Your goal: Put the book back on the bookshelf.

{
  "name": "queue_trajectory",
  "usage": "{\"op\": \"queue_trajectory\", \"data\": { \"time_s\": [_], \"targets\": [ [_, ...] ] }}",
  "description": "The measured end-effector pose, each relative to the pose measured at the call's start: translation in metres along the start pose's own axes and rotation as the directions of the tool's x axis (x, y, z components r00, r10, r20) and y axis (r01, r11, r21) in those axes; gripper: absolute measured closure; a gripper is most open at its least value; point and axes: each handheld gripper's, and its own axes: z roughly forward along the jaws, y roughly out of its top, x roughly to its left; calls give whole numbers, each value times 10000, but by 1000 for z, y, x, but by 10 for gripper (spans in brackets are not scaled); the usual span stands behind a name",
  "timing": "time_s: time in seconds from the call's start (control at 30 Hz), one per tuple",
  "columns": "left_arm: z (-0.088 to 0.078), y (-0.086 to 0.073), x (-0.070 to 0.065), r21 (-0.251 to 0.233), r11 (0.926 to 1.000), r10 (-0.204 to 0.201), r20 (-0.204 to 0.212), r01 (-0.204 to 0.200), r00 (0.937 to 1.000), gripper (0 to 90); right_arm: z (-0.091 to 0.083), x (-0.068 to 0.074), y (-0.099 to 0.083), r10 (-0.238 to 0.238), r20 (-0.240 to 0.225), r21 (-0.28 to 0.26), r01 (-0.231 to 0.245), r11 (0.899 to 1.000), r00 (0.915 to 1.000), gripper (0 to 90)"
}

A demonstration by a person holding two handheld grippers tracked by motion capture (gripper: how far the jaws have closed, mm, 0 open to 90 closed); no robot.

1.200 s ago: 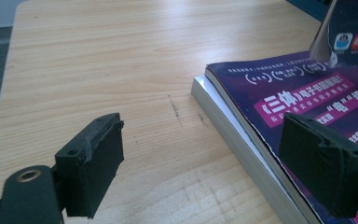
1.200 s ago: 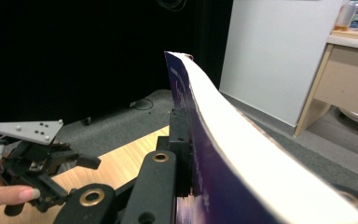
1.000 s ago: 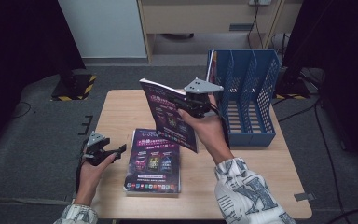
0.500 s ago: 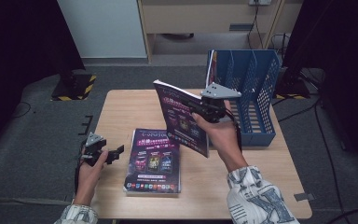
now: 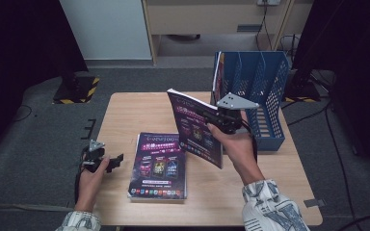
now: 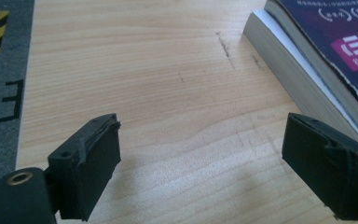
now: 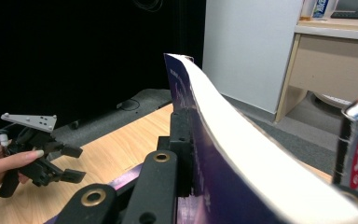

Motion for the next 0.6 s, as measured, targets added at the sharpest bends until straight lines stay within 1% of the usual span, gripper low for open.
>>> {"op": "queue_trajectory", "data": {
  "time_s": [0.17, 0.23, 0.27, 0.3, 0.33, 0.5, 0.6],
  "targets": [
    [3, -3, 1, 302, 9995, -42, -59, 44, 10000, 104, -8, -4, -3, 33, -1, 5, -33, 10000, 10000, 823],
    [4, -4, 1, 522, 9986, 51, -77, -47, 10000, 103, -12, -5, -4, 43, 21, -22, -43, 10000, 10000, 823],
    [5, -5, 0, 527, 9986, 27, -80, -23, 10000, 103, -14, -6, -4, 89, 33, -33, -89, 10000, 10000, 823],
    [6, -5, 0, 608, 9981, 84, -59, -80, 9999, 102, -15, -7, -5, 86, 43, -51, -86, 10000, 10000, 823],
    [6, -5, 0, 567, 9984, 50, -55, -47, 10000, 98, -17, -7, -5, 101, 68, -39, -101, 9999, 9999, 823],
    [7, -6, 0, 546, 9984, 124, -73, -120, 9999, 89, -24, -10, -8, 97, 113, -32, -97, 9999, 9999, 823],
    [7, -6, -1, 603, 9978, 293, -122, -285, 9995, 85, -27, -12, -9, 96, 152, -44, -95, 9999, 9998, 823]
  ]
}}
